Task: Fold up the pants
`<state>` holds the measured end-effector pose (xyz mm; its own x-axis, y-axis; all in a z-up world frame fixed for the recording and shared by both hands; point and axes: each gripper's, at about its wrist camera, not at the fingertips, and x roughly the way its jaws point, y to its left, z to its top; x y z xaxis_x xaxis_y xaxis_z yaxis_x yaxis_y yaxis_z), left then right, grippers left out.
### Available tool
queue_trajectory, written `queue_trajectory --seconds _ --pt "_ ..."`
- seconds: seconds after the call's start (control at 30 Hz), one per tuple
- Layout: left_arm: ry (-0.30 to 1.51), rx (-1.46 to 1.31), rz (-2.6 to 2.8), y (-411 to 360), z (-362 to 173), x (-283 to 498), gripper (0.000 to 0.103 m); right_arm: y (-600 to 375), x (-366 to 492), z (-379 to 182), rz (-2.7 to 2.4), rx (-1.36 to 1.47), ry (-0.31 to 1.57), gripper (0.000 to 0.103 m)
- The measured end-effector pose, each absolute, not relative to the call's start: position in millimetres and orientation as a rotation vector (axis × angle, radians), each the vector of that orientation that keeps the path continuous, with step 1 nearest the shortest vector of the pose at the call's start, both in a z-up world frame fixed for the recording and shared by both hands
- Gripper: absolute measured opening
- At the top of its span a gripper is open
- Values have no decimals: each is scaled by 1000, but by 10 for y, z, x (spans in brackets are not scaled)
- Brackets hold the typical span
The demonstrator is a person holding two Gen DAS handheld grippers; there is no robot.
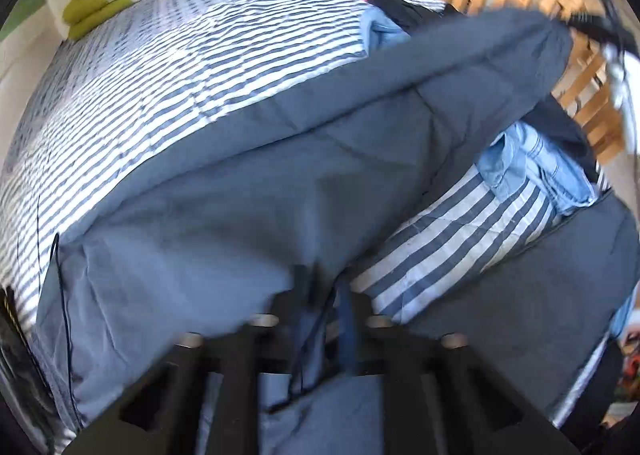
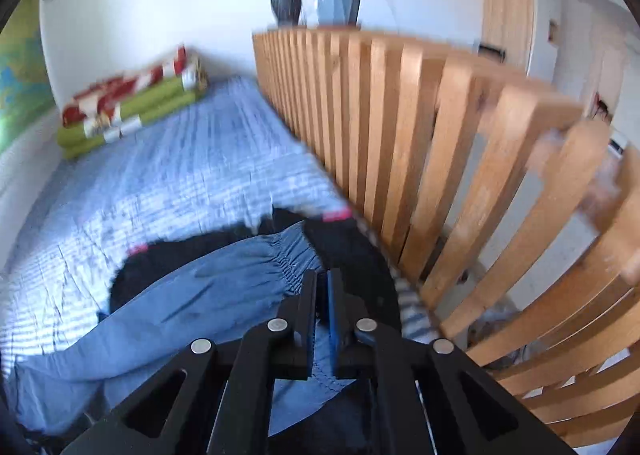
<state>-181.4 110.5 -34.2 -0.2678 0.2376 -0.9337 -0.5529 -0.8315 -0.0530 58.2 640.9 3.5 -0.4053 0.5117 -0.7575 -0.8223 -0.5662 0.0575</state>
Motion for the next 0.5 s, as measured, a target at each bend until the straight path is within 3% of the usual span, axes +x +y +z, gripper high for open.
queue_trajectory --seconds 0.03,0.1,0.2,0.27,0.37,0.43,0.5 --pt "367 -1490 2153 1049 -310 -1824 71 6432 614 -44 2015 -897 575 6" --pt "391 -1446 2196 1052 -254 -1772 71 6456 673 -161 1986 -910 608 8" --pt "429 -1383 2224 1117 -163 -1670 59 6358 769 -207 1991 -924 618 8" --pt "469 -1335 2203 1277 -144 -1604 58 6221 827 -189 2038 -934 627 10" --pt "584 -1275 2143 1657 -260 -1659 50 6070 872 -223 2129 -986 731 26" --pt "615 -1276 2084 1912 -380 -1686 41 6024 838 -274 2163 -1015 792 27" --pt "701 -1244 2055 2112 -507 -1722 41 5950 735 -336 2221 -1070 858 27"
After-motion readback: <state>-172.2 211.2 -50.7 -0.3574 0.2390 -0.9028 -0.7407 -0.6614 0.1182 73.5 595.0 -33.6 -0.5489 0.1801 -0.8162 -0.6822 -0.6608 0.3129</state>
